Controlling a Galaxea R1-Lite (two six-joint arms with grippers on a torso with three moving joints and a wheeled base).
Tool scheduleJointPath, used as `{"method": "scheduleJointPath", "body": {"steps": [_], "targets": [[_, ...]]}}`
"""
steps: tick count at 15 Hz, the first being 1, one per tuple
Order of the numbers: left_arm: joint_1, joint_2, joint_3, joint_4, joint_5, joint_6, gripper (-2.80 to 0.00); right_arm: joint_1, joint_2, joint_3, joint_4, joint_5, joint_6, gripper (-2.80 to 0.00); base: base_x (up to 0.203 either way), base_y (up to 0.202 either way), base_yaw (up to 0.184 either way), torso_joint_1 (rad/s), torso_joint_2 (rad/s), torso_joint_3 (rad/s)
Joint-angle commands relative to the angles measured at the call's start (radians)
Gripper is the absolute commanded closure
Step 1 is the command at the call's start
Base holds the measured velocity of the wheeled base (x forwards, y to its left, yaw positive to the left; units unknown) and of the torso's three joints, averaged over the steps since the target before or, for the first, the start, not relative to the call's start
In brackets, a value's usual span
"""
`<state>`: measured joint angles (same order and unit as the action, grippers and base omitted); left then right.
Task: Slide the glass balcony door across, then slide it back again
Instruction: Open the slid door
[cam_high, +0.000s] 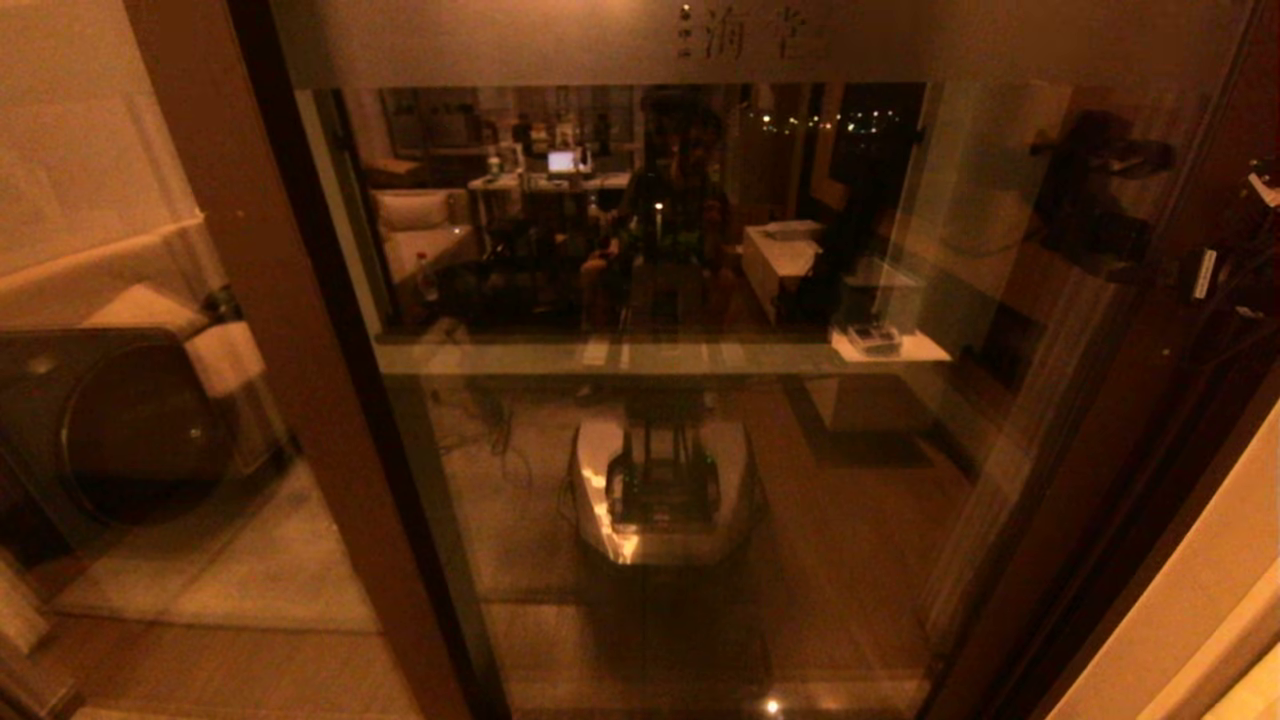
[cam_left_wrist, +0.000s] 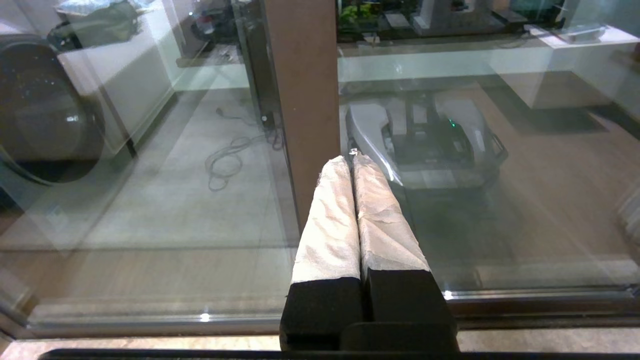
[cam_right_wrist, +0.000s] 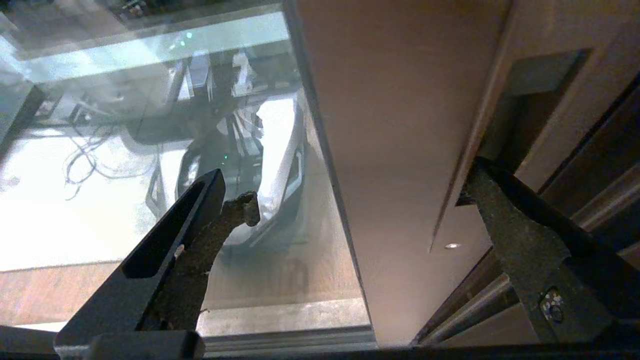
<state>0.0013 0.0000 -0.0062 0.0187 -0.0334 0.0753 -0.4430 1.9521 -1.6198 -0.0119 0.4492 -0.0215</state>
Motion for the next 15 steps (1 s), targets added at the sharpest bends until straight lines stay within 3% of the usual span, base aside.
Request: {"method": "scheduleJointPath", "body": {"steps": [1,15], "targets": [[0.000,0.000,0.000,0.000,0.000,0.000,0.00,0.012,0.010,-0.002,-0.006,0.002,0.002,-2.80,0.000,0.000,0.000,0.000,0.00,0.000],[0.000,0.000,0.000,0.000,0.000,0.001,0.00,0.056,-0.024,0.028,-0.006,0.002,0.002,-2.80,0.000,0.000,0.000,0.000,0.00,0.000]]}}
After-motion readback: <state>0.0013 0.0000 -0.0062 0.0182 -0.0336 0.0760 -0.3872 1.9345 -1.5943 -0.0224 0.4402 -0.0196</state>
